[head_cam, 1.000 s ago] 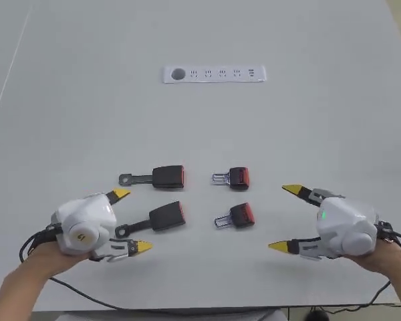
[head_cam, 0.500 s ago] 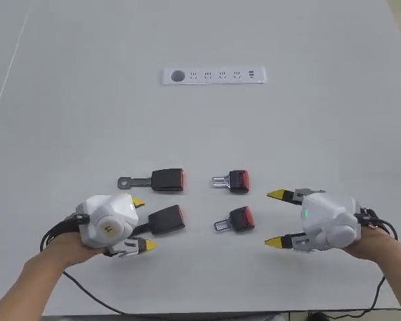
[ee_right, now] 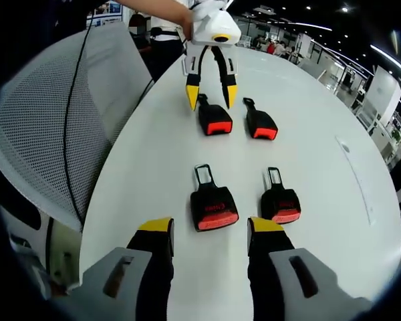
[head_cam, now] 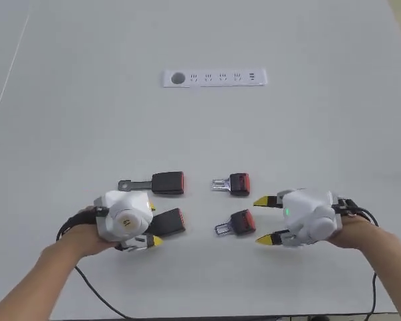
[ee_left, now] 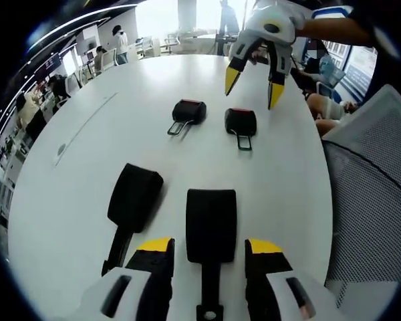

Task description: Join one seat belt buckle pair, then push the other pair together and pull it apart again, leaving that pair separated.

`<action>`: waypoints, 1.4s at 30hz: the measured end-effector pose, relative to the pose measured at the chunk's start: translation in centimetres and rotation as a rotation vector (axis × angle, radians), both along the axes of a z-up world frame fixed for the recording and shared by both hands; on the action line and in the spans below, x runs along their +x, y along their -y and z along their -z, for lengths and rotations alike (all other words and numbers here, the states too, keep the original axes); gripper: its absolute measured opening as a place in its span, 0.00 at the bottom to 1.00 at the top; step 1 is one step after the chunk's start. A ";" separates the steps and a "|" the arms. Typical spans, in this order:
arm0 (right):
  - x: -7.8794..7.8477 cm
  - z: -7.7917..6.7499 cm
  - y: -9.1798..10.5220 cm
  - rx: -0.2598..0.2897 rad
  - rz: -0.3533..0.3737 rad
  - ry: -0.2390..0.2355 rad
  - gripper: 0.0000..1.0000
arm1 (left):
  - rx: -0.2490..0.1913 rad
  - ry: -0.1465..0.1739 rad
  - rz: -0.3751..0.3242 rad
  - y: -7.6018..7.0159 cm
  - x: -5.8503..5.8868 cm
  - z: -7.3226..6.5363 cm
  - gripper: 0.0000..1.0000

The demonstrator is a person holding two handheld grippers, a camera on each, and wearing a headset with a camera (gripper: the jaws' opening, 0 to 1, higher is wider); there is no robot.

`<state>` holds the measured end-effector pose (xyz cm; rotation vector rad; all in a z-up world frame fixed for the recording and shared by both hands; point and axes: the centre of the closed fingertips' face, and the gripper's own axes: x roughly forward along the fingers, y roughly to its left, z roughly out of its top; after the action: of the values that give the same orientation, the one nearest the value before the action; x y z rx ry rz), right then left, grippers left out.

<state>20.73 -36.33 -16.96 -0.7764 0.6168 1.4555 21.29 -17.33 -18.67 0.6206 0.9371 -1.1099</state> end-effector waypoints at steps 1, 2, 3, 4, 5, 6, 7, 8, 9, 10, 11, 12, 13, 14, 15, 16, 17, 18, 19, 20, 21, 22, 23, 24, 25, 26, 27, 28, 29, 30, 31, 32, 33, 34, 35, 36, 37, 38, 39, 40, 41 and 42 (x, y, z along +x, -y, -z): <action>0.0 0.1 -0.1 -0.002 -0.003 -0.002 0.42 | 0.002 -0.005 0.004 0.1 0.0 0.1 0.43; 0.1 0.3 -0.2 -0.003 -0.008 -0.005 0.42 | 0.007 -0.010 0.013 0.4 -0.1 0.1 0.42; 0.1 0.4 -0.3 -0.006 -0.013 -0.007 0.42 | 0.012 -0.011 0.020 0.5 -0.1 0.2 0.42; 0.1 0.6 -0.4 -0.009 -0.021 -0.008 0.41 | 0.020 -0.013 0.030 0.4 -0.1 0.3 0.42; 0.1 0.7 -0.5 -0.013 -0.026 -0.010 0.41 | 0.026 -0.013 0.033 0.4 0.0 0.4 0.42; 0.2 0.8 -0.6 -0.017 -0.032 -0.008 0.41 | 0.030 -0.016 0.038 0.4 0.0 0.6 0.42; 0.2 0.9 -0.6 -0.020 -0.033 -0.009 0.40 | 0.030 -0.019 0.043 0.5 0.0 0.7 0.42; 0.3 1.0 -0.7 -0.023 -0.039 -0.010 0.39 | 0.031 -0.021 0.047 0.6 -0.1 0.6 0.42; 0.4 1.1 -0.8 -0.026 -0.042 -0.013 0.39 | 0.034 -0.023 0.054 0.7 -0.1 0.6 0.41; 0.4 1.2 -0.8 -0.027 -0.044 -0.014 0.39 | 0.037 -0.025 0.059 0.7 -0.1 0.7 0.41; 0.5 1.3 -1.0 -0.026 -0.049 -0.017 0.39 | 0.043 -0.027 0.065 0.7 -0.2 0.8 0.40; 0.6 1.4 -1.1 -0.027 -0.054 -0.020 0.39 | 0.045 -0.028 0.070 0.6 -0.2 0.8 0.40; 0.5 1.5 -1.1 -0.030 -0.060 -0.025 0.39 | 0.047 -0.029 0.075 0.6 -0.2 0.8 0.39; 0.5 1.6 -1.2 -0.036 -0.070 -0.030 0.39 | 0.051 -0.033 0.082 0.6 -0.3 1.0 0.39; 0.6 1.7 -1.2 -0.043 -0.078 -0.029 0.39 | 0.055 -0.035 0.086 0.5 -0.3 1.0 0.38; 0.6 1.9 -1.4 -0.044 -0.087 -0.038 0.38 | 0.059 -0.037 0.090 0.4 -0.4 1.2 0.38; 0.6 1.9 -1.4 -0.046 -0.091 -0.046 0.38 | 0.061 -0.040 0.093 0.4 -0.4 1.2 0.37; 0.6 2.1 -1.5 -0.054 -0.099 -0.049 0.37 | 0.063 -0.044 0.097 0.4 -0.5 1.3 0.37; 0.7 2.2 -1.5 -0.061 -0.106 -0.051 0.37 | 0.064 -0.044 0.100 0.3 -0.6 1.3 0.36; 0.6 2.3 -1.6 -0.065 -0.111 -0.057 0.36 | 0.066 -0.046 0.104 0.3 -0.6 1.5 0.36; 0.6 2.3 -1.7 -0.066 -0.114 -0.062 0.35 | 0.069 -0.051 0.108 0.2 -0.6 1.6 0.35; 0.6 2.4 -1.8 -0.067 -0.118 -0.066 0.35 | 0.070 -0.053 0.111 0.1 -0.7 1.8 0.34; 0.5 2.3 -1.9 -0.070 -0.121 -0.069 0.34 | 0.071 -0.053 0.114 0.0 -0.7 1.9 0.34; 0.3 2.3 -2.0 -0.076 -0.128 -0.076 0.34 | 0.073 -0.053 0.118 0.0 -0.7 2.0 0.34; 0.1 2.3 -2.0 -0.084 -0.136 -0.076 0.33 | 0.074 -0.054 0.118 0.0 -0.7 2.0 0.34; 0.0 2.4 -2.1 -0.094 -0.148 -0.071 0.32 | 0.072 -0.056 0.119 0.0 -0.7 2.1 0.34; 0.0 2.3 -2.1 -0.097 -0.150 -0.064 0.32 | 0.071 -0.060 0.117 -0.1 -0.7 2.1 0.34; -0.1 2.2 -2.2 -0.095 -0.148 -0.066 0.32 | 0.071 -0.061 0.121 0.0 -0.7 2.1 0.34; -0.1 2.2 -2.3 -0.094 -0.143 -0.068 0.32 | 0.071 -0.062 0.125 0.0 -0.7 2.1 0.34; -0.1 2.1 -2.3 -0.095 -0.144 -0.067 0.32 | 0.072 -0.062 0.132 -0.1 -0.7 2.1 0.34; -0.2 1.9 -2.3 -0.098 -0.138 -0.069 0.32 | 0.074 -0.060 0.137 -0.1 -0.6 2.1 0.34; -0.2 1.8 -2.4 -0.099 -0.135 -0.070 0.32 | 0.075 -0.061 0.142 -0.2 -0.6 2.1 0.34; -0.2 1.8 -2.4 -0.100 -0.133 -0.069 0.32 | 0.073 -0.059 0.152 -0.2 -0.6 2.1 0.33; -0.2 1.8 -2.4 -0.101 -0.127 -0.071 0.31 | 0.072 -0.058 0.158 -0.3 -0.6 2.1 0.33; -0.2 1.8 -2.3 -0.103 -0.121 -0.072 0.31 | 0.071 -0.056 0.171 -0.3 -0.6 2.1 0.33; -0.2 1.8 -2.4 -0.105 -0.117 -0.073 0.31 | 0.071 -0.054 0.178 -0.2 -0.6 2.0 0.33; -0.2 1.8 -2.4 -0.106 -0.111 -0.074 0.31 | 0.072 -0.052 0.189 -0.1 -0.6 2.0 0.33; -0.2 1.7 -2.4 -0.106 -0.105 -0.074 0.31 | 0.072 -0.051 0.196 -0.1 -0.6 1.9 0.33; -0.2 1.8 -2.4 -0.107 -0.098 -0.075 0.31 | 0.073 -0.050 0.200 0.0 -0.6 1.9 0.33; -0.2 1.8 -2.4 -0.106 -0.086 -0.077 0.31 | 0.076 -0.049 0.209 0.1 -0.7 1.7 0.33; -0.1 2.0 -2.3 -0.105 -0.081 -0.076 0.31 | 0.078 -0.048 0.217 0.1 -0.7 1.7 0.33; 0.0 2.0 -2.3 -0.103 -0.065 -0.079 0.31 | 0.081 -0.045 0.230 0.1 -0.7 1.7 0.33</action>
<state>20.71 -34.00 -18.99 -0.8285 0.7373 1.5286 20.55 -17.47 -20.37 0.7876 0.9705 -1.2994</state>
